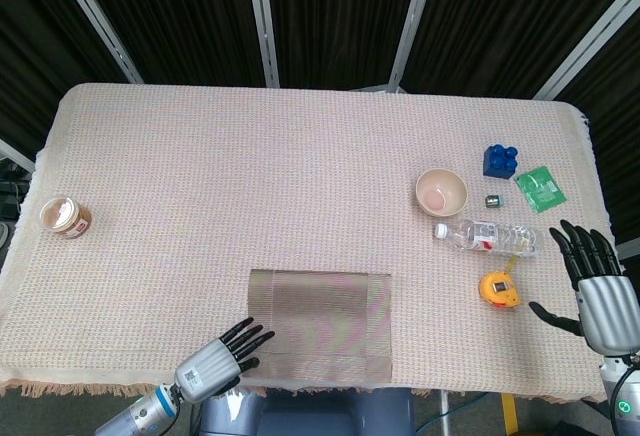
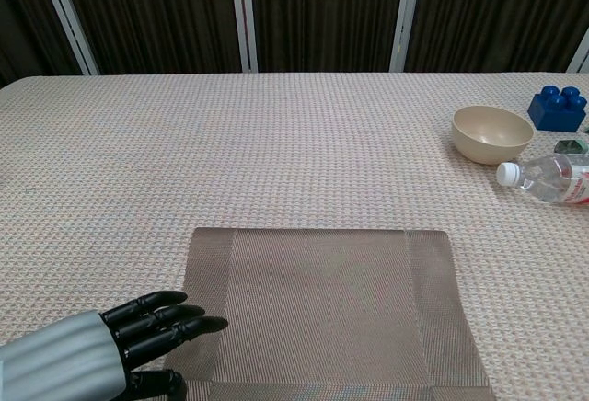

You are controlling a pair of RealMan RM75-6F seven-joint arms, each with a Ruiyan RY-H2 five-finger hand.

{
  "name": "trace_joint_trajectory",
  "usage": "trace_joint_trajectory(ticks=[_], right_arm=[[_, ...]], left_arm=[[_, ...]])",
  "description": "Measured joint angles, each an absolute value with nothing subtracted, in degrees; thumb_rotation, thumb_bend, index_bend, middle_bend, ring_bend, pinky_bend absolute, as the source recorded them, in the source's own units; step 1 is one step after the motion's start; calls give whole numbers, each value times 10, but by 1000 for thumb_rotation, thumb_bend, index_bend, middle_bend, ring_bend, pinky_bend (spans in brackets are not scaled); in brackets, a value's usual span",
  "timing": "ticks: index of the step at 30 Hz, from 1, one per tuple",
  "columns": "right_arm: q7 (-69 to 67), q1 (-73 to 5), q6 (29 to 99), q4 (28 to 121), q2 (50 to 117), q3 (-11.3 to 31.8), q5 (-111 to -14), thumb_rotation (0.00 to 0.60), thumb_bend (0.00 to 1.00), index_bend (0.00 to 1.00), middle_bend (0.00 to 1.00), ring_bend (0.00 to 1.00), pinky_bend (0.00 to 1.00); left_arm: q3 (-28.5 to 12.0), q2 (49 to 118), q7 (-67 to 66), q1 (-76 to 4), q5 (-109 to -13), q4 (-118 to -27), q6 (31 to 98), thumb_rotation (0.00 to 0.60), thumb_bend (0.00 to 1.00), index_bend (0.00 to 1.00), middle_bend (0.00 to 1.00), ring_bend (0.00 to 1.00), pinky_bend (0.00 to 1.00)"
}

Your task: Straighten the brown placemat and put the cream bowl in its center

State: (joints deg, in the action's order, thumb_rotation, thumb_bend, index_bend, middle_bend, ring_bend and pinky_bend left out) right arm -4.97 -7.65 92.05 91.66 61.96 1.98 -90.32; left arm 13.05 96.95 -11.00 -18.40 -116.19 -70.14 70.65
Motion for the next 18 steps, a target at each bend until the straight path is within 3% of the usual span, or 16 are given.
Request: trace_joint_trajectory(ticks=[18], right_arm=[[-53,-72,916,916,618,26,-908,600,0,6,0,0,0]], left_arm=[[139,1001,-85,-197,-1157,-658,724,600,500,513,0,0,0]])
